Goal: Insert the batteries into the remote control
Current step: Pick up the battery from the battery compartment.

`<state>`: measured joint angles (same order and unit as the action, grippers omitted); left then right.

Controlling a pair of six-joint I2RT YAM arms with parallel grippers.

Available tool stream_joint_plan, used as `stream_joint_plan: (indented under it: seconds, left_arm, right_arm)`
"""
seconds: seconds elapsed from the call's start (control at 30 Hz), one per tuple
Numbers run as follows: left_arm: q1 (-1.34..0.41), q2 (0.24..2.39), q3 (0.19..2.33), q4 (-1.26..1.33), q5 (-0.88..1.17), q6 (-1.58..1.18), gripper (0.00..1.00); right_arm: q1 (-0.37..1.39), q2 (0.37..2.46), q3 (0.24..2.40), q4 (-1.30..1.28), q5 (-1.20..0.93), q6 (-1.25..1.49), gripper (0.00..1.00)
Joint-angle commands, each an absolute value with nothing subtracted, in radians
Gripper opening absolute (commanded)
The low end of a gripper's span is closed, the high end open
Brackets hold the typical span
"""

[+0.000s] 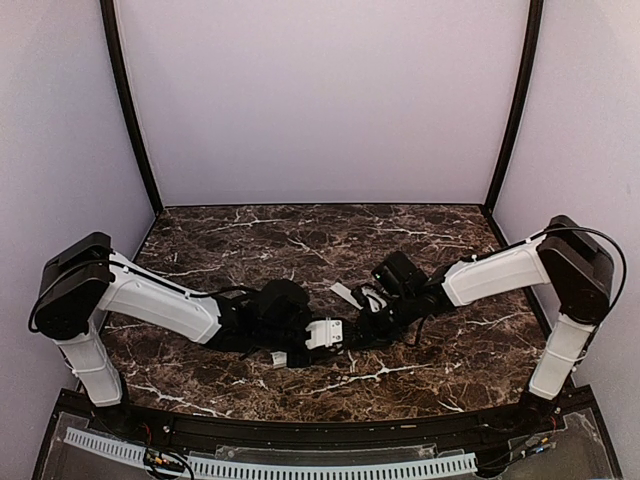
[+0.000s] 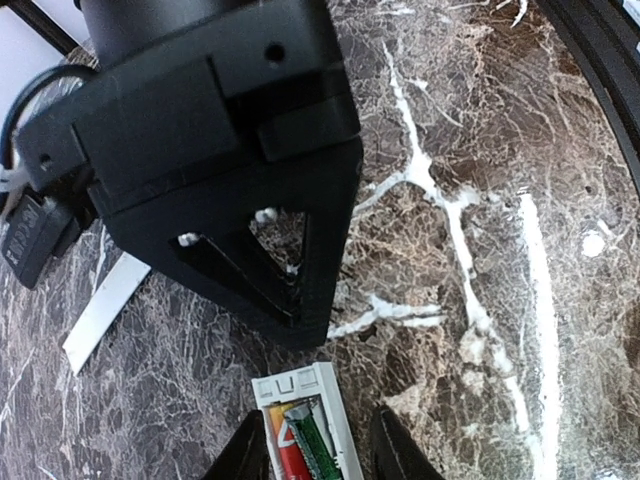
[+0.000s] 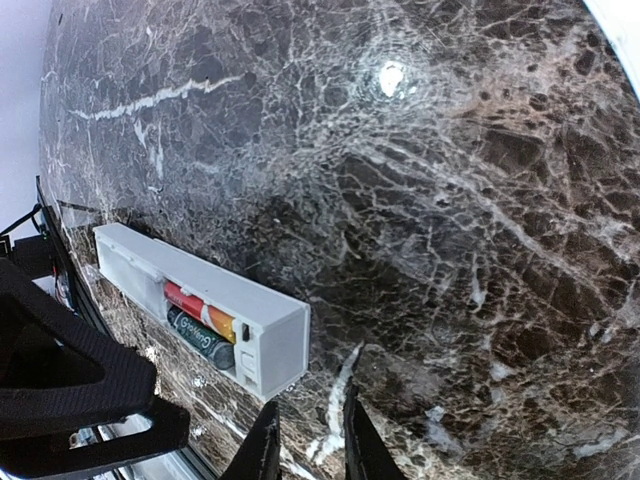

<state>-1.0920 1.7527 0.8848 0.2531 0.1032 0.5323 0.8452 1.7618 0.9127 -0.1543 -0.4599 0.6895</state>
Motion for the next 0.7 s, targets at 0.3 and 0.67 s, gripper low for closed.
stream_joint_plan:
  seconds: [0.3,0.67]
  left_arm:
    - [-1.092,1.840,0.916,0.221,0.066,0.496,0.32]
    - [-1.093,1.872,0.918,0.221,0.054,0.497,0.21]
  right_arm:
    - [0.856,1.769,0.902,-0.102,-0.472,0.700,0.20]
    - [0.861,1.770,0.905,-0.100,-0.476,0.700,0.20]
